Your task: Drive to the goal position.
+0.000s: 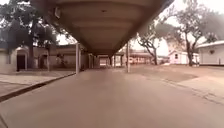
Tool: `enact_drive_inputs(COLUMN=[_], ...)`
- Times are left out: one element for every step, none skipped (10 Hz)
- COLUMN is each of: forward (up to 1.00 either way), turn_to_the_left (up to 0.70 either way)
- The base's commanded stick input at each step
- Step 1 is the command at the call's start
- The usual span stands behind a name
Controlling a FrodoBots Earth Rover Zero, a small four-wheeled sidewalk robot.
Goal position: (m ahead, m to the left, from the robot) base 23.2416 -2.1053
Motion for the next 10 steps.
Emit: enact_drive_inputs(forward=[0.70, 0.70, 0.70, 0.70, 0.70, 0.70, 0.70, 0.70, 0.70, 0.70], turn_to_the_left=[0.00, 0.10, 0.25, 0.26, 0.10, 0.00, 0.00, 0.00, 0.00, 0.00])
